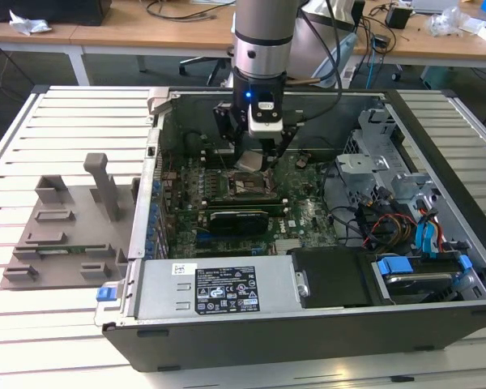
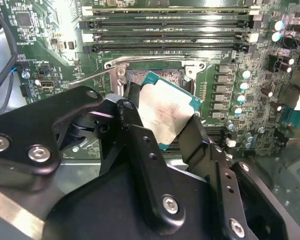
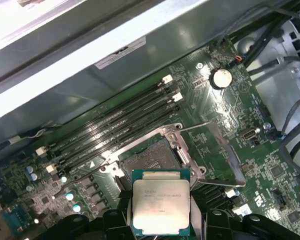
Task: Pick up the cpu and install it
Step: 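Place the cpu into insertion slot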
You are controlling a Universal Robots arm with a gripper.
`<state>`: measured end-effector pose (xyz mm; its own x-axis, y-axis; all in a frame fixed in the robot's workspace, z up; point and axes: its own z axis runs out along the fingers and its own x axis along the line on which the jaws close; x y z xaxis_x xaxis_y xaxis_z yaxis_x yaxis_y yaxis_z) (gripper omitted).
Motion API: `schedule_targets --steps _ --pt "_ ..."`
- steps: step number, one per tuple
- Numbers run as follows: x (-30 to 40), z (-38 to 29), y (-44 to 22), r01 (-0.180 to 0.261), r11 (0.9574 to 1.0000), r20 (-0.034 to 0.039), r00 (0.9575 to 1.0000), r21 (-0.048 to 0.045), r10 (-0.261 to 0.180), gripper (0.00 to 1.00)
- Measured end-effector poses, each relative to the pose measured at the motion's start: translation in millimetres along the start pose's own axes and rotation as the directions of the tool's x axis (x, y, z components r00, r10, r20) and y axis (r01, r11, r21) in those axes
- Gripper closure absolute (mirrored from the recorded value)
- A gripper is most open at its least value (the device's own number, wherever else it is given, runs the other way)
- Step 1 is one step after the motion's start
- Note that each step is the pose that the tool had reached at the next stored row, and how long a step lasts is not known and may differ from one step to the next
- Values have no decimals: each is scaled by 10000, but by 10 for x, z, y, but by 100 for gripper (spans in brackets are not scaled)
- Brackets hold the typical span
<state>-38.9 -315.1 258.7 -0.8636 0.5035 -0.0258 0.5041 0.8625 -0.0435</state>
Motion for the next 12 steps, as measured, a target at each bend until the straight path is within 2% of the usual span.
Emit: schedule_targets --steps 1,7,12 --pt "0 0 0 -231 9997 -10 9997 6 231 45" --pt "0 1 0 -765 9971 -33 9971 21 765 45" --pt "0 2 0 -1263 9920 -53 9920 35 1263 45"
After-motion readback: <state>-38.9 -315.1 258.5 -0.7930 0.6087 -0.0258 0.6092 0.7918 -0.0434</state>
